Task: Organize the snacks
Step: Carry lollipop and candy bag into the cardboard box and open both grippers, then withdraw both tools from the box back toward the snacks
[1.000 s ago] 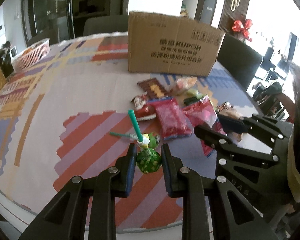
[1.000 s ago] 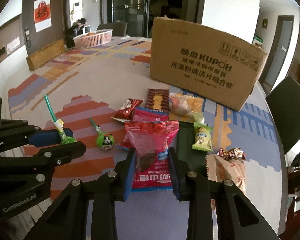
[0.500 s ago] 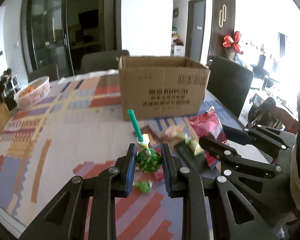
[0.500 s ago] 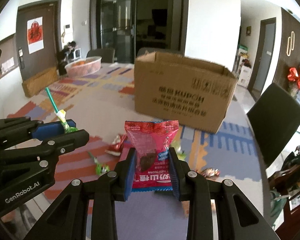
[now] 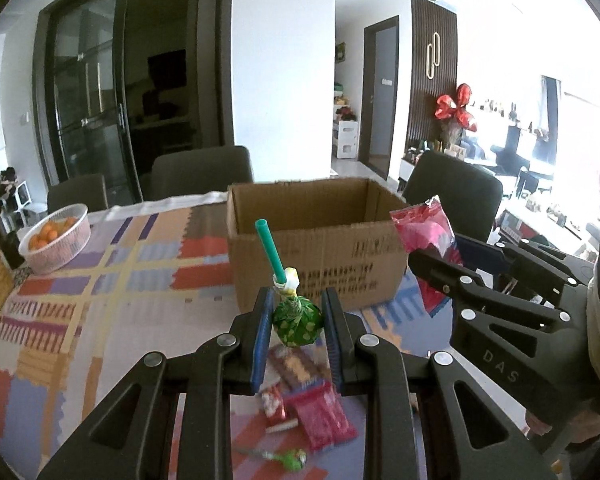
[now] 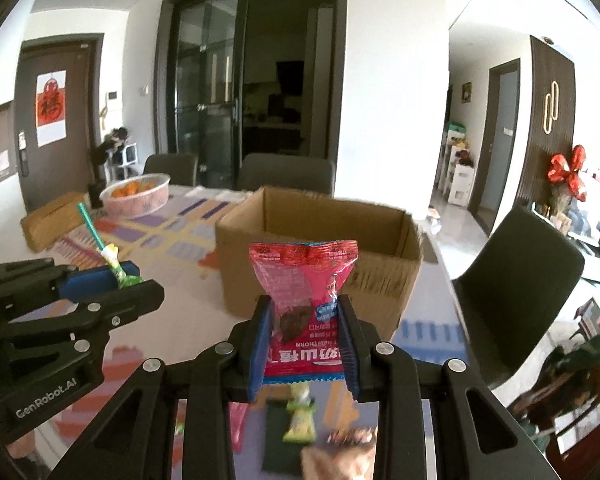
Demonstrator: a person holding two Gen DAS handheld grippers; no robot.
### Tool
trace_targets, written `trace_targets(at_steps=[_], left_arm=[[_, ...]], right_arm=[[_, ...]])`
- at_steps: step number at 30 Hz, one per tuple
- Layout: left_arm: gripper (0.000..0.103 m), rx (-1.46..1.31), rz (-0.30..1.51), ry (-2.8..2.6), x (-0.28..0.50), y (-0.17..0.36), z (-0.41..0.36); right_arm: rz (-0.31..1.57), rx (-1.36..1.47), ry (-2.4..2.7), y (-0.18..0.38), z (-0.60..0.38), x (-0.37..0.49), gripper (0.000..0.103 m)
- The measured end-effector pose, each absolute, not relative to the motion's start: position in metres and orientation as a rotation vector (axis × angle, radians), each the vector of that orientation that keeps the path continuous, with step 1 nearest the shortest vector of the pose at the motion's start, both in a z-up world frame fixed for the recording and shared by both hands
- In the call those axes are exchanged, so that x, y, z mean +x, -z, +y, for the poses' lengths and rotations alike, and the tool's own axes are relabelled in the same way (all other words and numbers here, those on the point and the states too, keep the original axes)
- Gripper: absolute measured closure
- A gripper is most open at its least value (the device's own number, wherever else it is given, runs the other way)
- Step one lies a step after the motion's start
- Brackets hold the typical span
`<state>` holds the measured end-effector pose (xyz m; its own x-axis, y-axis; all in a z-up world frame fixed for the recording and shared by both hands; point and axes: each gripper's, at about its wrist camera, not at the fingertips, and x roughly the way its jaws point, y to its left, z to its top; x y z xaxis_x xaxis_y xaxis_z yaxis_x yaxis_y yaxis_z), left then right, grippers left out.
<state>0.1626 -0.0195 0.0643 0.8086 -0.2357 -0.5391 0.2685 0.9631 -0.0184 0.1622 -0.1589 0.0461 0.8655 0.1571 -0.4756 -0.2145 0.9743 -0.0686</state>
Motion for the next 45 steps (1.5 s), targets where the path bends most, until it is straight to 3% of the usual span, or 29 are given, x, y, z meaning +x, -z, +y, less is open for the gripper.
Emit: trace_targets(at_steps=[13,31,33,34,35,36,37,40,45], left_arm=[[0.078,0.096,0.555,0.314,0.250,-0.101,-0.036],[0.077,0.031,0.814,0.315,0.352,-0.063,-0.046],[0.068,0.013,0.830,0.321,0.353,-0.061,-0.044],[0.057,0.011,0.827,0.317,0.351,-0.061,-0.043],[0.048,0.014,0.816,0.306,0.347,-0.062,-0.041],[0.045,0.018,0.805,0.298,0.344,-0.062,-0.040],[0.041,0.025,0.793,0.289,0.340,-0.064,-0.039],[0.034,0.043,0.760,0.270,0.325,-0.070,-0.036],[0.024,0.070,0.696,0.219,0.292,-0.079,-0.027]], right_arm=[[0.520,-0.065,-0.165,-0.073,-0.176,0.247,0.071],[0.619,-0.074,-0.128,-0.066,-0.186,0.317,0.071],[0.630,-0.071,-0.121,-0.064,-0.187,0.321,0.069],[0.634,-0.063,-0.117,-0.062,-0.188,0.321,0.065],[0.640,-0.058,-0.111,-0.061,-0.189,0.320,0.054],[0.641,-0.054,-0.105,-0.062,-0.190,0.322,0.043],[0.634,-0.049,-0.088,-0.062,-0.191,0.318,0.040],[0.611,-0.047,-0.069,-0.063,-0.194,0.310,0.040],[0.587,-0.049,-0.059,-0.067,-0.192,0.288,0.030]])
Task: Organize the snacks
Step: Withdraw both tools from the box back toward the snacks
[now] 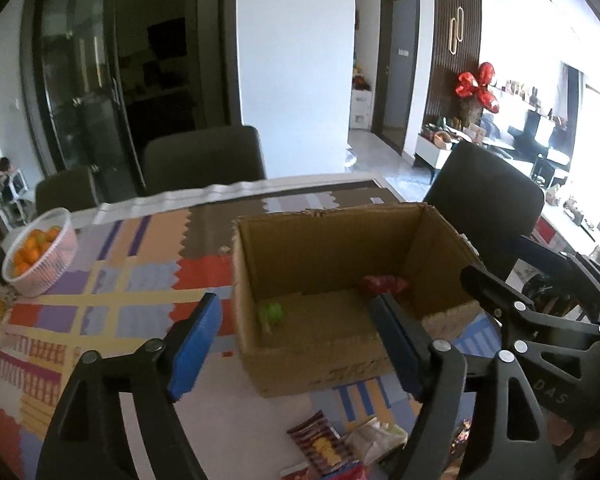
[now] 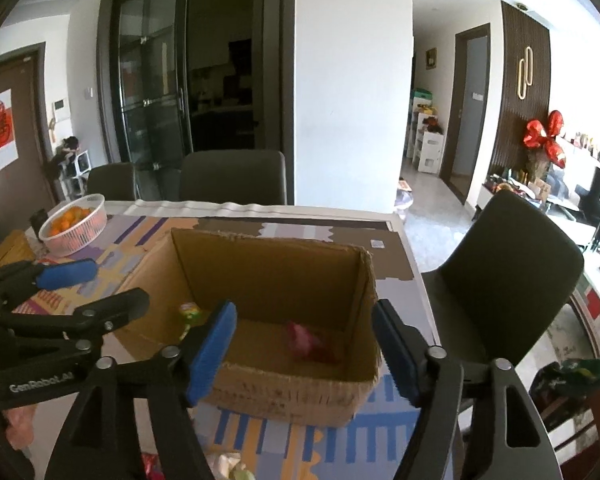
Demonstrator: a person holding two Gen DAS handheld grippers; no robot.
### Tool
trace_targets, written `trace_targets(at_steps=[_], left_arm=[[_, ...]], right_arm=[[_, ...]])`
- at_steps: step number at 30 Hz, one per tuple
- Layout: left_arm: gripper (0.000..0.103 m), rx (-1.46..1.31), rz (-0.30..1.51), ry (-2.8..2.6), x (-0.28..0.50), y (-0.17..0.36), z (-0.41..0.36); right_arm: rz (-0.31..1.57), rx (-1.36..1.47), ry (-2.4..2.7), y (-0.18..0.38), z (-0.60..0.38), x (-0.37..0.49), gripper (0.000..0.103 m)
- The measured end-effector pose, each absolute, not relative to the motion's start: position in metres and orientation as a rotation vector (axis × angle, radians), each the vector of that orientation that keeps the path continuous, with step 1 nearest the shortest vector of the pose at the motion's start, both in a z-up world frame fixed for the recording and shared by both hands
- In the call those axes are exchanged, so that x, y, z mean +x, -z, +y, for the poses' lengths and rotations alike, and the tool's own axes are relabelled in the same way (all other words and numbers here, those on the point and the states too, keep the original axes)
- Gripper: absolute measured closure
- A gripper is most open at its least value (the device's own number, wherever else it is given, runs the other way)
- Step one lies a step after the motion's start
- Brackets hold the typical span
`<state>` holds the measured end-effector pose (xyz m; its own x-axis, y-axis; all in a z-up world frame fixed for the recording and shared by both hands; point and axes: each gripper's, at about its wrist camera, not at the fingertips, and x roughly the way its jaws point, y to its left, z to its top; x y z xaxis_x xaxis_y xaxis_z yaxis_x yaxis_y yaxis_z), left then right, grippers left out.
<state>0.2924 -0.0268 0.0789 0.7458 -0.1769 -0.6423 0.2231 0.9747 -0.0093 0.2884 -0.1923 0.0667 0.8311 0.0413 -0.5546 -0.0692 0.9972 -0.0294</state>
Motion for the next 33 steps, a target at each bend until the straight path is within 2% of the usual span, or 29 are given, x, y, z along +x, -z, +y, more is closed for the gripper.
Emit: trace_targets(at_steps=[6,14,33], left_arm=[[0.020,0.052,0.651,0.202,0.253,-0.086,-0.014],[0.017,0.063,0.606,0.188,0.199,-0.087,-0.002],[0.017,0.059,0.698,0.191,0.123,-0.031,0.009]], right_arm=[[0.542,-0.061,-0.052,-0.071,-0.188,0.251,0.024],[0.523,-0.066,-0.031,-0.076,-0.187,0.205,0.023],[0.547,-0.108,-0.015,-0.037,-0.180,0.130,0.020]])
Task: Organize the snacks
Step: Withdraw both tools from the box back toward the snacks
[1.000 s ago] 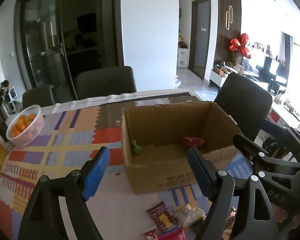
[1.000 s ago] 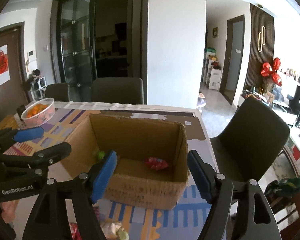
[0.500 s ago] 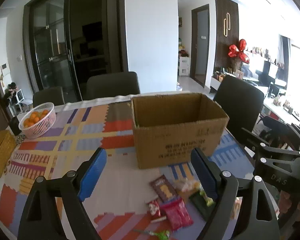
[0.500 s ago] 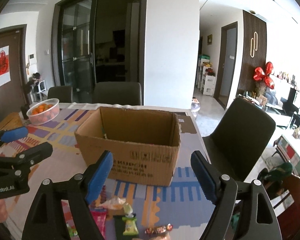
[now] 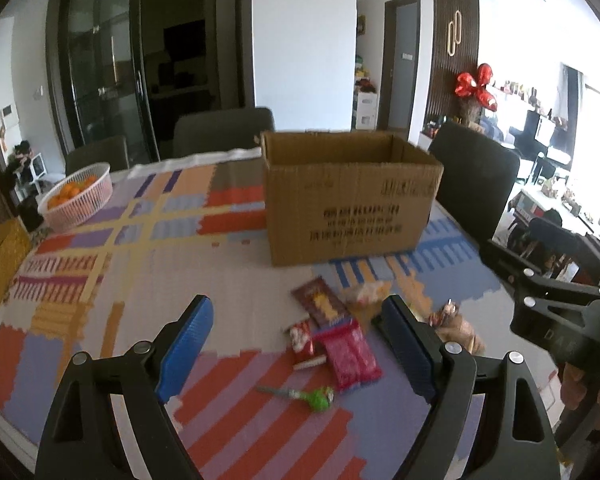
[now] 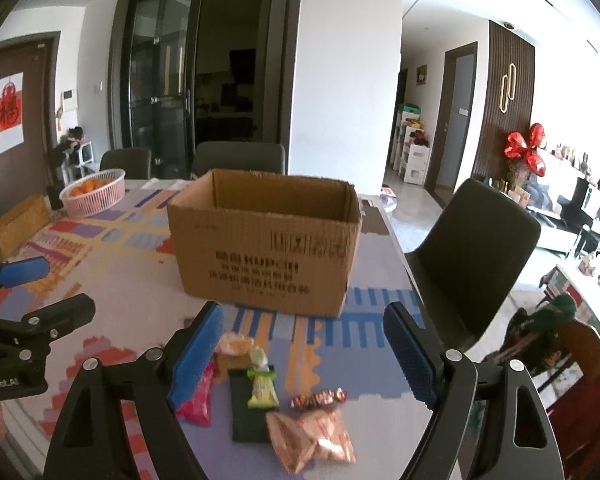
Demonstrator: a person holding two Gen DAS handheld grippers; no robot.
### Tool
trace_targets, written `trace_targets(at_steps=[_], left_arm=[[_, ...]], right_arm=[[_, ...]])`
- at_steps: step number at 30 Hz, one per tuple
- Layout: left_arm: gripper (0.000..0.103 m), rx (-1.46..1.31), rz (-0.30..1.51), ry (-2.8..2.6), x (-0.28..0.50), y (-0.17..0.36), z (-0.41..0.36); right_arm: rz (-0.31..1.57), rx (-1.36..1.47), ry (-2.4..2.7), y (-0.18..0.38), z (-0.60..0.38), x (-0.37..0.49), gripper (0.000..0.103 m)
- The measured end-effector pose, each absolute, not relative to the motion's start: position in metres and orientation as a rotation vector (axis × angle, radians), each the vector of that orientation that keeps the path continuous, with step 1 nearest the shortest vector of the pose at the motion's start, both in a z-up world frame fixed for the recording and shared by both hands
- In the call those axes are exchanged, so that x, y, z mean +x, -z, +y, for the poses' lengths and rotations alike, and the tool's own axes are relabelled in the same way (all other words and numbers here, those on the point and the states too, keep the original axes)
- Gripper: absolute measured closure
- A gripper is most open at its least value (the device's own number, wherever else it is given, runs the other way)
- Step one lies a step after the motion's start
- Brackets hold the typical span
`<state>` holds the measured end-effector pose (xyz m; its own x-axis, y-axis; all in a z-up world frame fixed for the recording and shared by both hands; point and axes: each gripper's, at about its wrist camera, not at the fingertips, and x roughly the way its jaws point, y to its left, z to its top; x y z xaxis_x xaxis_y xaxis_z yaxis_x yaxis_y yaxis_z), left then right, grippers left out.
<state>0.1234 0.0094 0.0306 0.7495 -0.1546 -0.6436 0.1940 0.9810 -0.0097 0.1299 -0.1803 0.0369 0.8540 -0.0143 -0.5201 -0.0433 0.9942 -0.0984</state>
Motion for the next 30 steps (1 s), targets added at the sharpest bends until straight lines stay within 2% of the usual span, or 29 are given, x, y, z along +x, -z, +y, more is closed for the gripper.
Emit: trace_targets(at_steps=[8,22,30], left_arm=[[0.017,0.064,0.777,0.188,0.106,0.002,0.008],[0.018,0.206,0.705,0.179,0.078,0.037,-0.007],[0.031,0.293,0.699,0.184,0.080,0.059,-0.020]], right_arm=[[0.624,-0.139,-0.014,-0.007,-0.181,0.110,0.020],[0.706,-0.188,0.002,0.042,-0.182,0.083,0.020],[0.687,-0.301,0.021,0.056,-0.171,0.082,0.020]])
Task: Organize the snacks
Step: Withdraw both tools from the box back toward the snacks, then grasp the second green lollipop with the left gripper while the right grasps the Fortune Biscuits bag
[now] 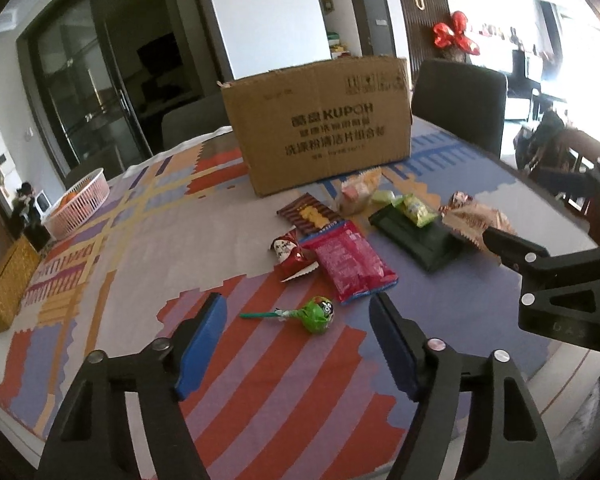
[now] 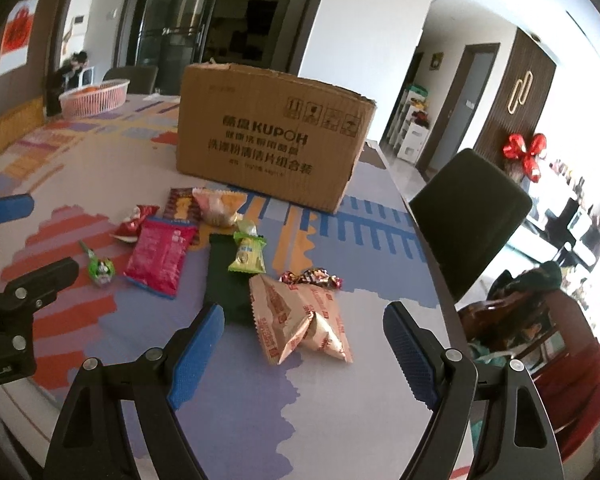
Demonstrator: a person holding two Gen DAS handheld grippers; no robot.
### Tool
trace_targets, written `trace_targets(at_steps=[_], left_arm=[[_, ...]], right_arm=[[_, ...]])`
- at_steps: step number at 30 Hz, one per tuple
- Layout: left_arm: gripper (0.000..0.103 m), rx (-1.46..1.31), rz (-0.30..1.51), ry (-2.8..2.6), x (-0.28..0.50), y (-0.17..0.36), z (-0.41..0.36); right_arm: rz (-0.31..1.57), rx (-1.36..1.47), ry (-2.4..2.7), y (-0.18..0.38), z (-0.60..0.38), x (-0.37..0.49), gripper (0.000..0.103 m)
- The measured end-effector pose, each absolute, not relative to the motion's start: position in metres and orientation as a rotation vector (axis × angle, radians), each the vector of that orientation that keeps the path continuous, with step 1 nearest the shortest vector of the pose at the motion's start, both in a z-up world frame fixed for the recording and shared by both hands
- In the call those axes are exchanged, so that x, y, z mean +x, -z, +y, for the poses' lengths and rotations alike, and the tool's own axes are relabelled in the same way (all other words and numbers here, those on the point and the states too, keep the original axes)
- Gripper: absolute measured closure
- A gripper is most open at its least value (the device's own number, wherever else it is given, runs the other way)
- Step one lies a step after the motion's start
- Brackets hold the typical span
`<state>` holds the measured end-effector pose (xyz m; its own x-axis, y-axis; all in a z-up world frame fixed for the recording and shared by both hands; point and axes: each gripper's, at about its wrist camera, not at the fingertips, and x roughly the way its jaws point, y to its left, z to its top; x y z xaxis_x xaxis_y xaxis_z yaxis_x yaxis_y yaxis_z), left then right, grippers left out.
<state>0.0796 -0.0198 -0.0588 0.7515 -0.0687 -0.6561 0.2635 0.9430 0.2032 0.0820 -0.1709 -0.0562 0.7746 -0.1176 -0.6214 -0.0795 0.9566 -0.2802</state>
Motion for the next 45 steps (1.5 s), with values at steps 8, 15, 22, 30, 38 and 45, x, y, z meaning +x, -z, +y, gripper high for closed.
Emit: trace_targets(at_steps=[8,15,22,30,38,45], left_arm=[[0.050,0.316,0.746,0.205,0.092,0.075,-0.025],[0.059,0.323,0.785,0.219,0.102,0.086,-0.028],[0.066,0.335,0.816,0.222,0.111,0.094,-0.031],[0.074,0.336,0.833,0.217,0.117,0.100,-0.031],[0.078,0.316,0.829,0.221,0.117,0.096,-0.031],[0.079,0.235,0.830,0.233,0.114,0.086,-0.025]], right_arm=[[0.710,-0.346,0.020,0.070,-0.168,0.092,0.020],[0.750,-0.342,0.002,0.082,-0.169,0.106,0.020],[0.779,-0.330,-0.011,0.091,-0.169,0.120,0.021],[0.804,-0.317,-0.012,0.098,-0.171,0.131,0.033],[0.816,-0.314,0.008,0.100,-0.176,0.131,0.061],[0.795,-0.277,0.008,0.091,-0.181,0.125,0.063]])
